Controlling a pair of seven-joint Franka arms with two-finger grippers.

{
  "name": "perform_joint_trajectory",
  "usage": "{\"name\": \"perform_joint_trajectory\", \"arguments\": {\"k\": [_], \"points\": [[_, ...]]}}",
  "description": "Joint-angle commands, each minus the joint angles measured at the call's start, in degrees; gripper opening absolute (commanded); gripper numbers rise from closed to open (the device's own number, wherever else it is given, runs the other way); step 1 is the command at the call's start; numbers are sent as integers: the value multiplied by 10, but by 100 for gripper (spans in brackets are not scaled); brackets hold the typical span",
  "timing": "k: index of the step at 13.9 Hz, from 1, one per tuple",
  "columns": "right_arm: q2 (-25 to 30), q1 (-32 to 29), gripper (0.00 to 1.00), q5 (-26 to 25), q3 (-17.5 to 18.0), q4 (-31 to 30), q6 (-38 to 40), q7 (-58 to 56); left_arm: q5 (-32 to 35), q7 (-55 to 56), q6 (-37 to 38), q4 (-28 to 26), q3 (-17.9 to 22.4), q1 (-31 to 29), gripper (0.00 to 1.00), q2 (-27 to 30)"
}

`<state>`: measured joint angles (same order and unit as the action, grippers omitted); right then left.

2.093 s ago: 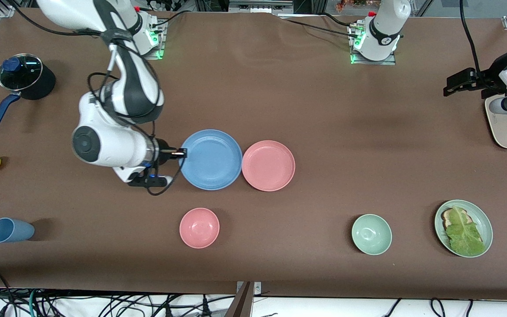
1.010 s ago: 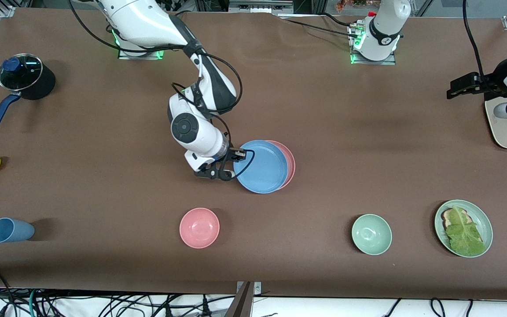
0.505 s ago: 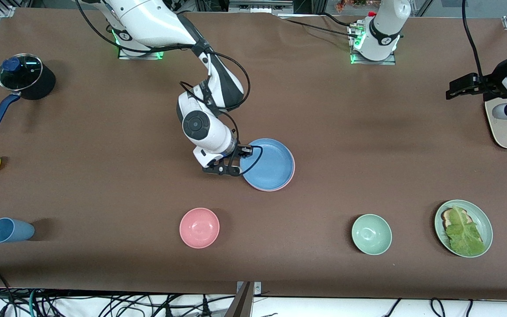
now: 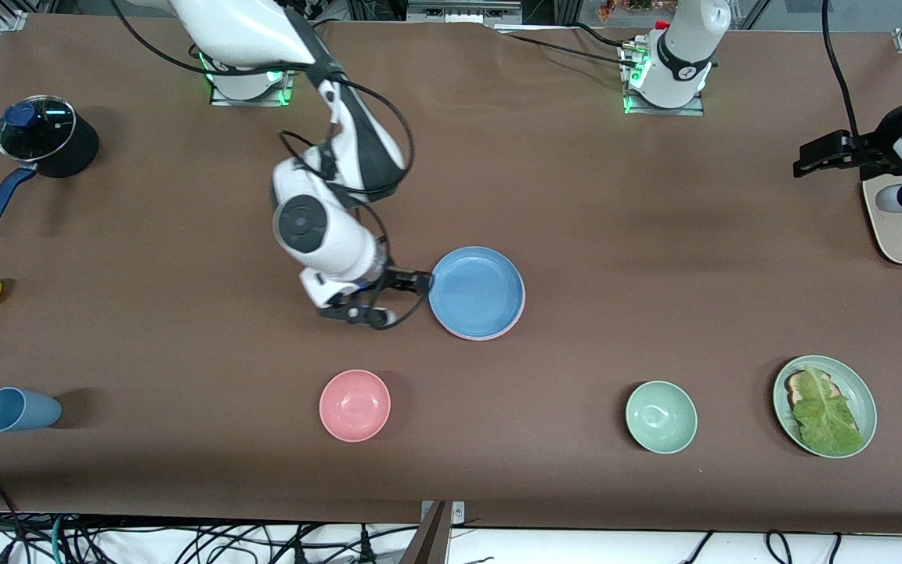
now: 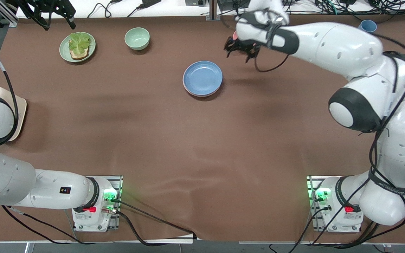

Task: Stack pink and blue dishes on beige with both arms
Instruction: 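Release the blue plate and pull the right gripper back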

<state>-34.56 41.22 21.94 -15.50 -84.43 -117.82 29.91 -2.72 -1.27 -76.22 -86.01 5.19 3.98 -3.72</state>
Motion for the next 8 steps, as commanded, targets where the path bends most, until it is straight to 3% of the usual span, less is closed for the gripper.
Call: {"name": "perform_joint_trajectory", "arguments": {"k": [1, 4, 8], "points": [[62, 2, 100, -51, -56, -10, 79, -2, 5, -3, 7, 12, -2, -3, 100, -6], [107, 2, 100, -83, -131, -9, 119, -19, 4, -3, 7, 13, -2, -3, 100, -8], [153, 2, 100, -81, -220, -6, 245, -162, 5, -3, 7, 13, -2, -3, 100, -9]]}}
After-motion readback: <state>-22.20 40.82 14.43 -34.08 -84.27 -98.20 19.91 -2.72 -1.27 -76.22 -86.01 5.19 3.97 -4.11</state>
